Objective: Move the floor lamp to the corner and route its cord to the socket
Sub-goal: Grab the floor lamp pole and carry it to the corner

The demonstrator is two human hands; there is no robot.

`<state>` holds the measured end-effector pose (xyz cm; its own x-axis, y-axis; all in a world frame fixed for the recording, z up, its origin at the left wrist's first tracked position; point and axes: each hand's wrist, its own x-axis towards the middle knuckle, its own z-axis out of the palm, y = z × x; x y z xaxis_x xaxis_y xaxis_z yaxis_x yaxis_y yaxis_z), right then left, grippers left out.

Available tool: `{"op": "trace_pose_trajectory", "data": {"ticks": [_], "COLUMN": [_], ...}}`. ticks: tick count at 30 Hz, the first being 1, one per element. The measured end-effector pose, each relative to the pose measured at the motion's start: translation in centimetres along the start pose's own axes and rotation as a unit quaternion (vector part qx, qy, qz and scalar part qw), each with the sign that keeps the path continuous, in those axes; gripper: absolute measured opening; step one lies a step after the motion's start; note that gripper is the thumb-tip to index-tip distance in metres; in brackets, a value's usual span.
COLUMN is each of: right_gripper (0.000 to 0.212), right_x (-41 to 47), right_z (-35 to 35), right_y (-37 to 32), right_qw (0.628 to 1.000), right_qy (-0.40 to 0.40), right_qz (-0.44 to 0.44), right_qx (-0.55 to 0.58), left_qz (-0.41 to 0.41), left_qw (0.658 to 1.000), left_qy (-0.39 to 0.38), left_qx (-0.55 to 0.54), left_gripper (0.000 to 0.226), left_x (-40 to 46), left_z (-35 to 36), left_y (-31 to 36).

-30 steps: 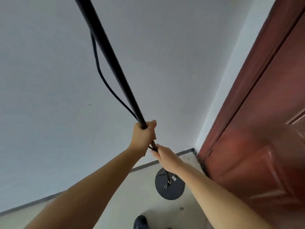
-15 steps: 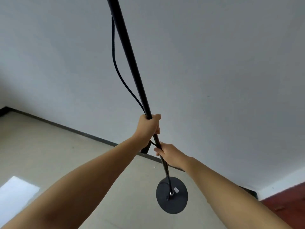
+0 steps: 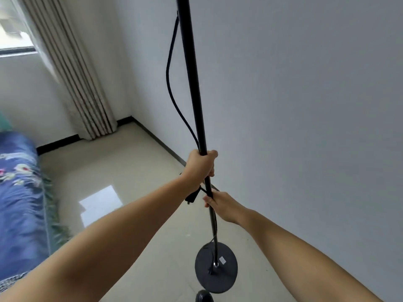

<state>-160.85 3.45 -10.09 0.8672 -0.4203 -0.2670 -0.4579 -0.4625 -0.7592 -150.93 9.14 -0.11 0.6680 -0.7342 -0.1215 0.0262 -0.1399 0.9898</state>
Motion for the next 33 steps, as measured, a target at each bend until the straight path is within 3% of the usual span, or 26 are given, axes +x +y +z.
{"op": "trace_pose_trajectory", "data": {"ticks": [9,19,23,28,33], "right_gripper": [0.033,0.022,0.027,0.014,0.023], "right_x": [26.2,54.6,66.0,78.9,92.0], "right_z": [5.4,9.9,12.3,13.7,12.7], "right_y": [-10.5,-23.6,-28.8,-35.6,-40.5], "right_qw": [0.991,0.969,0.971,0.975,0.979], "right_qy": [-0.104,-0.185,-0.178,-0.180,-0.165], "right_qz": [-0.069,-0.138,-0.134,-0.112,-0.104], "right_qx": [-0.044,-0.093,-0.088,-0.068,-0.064], "left_qz": [-0.021,-0.025,-0.011,-0.017,-0.019], "left_qw": [0.989,0.972,0.973,0.978,0.982], "left_qy": [0.146,0.234,0.229,0.209,0.186], "left_qx": [0.023,0.019,0.017,0.016,0.016], "left_gripper": [0.035,0.046,0.052,0.052,0.052], "left_x": [18.1,38.6,47.5,58.4,70.6], "left_z": [-19.2,-40.7,-49.7,-60.2,-68.0], "left_y": [-1.2,-0.5,-0.8,0.4,2.0]}}
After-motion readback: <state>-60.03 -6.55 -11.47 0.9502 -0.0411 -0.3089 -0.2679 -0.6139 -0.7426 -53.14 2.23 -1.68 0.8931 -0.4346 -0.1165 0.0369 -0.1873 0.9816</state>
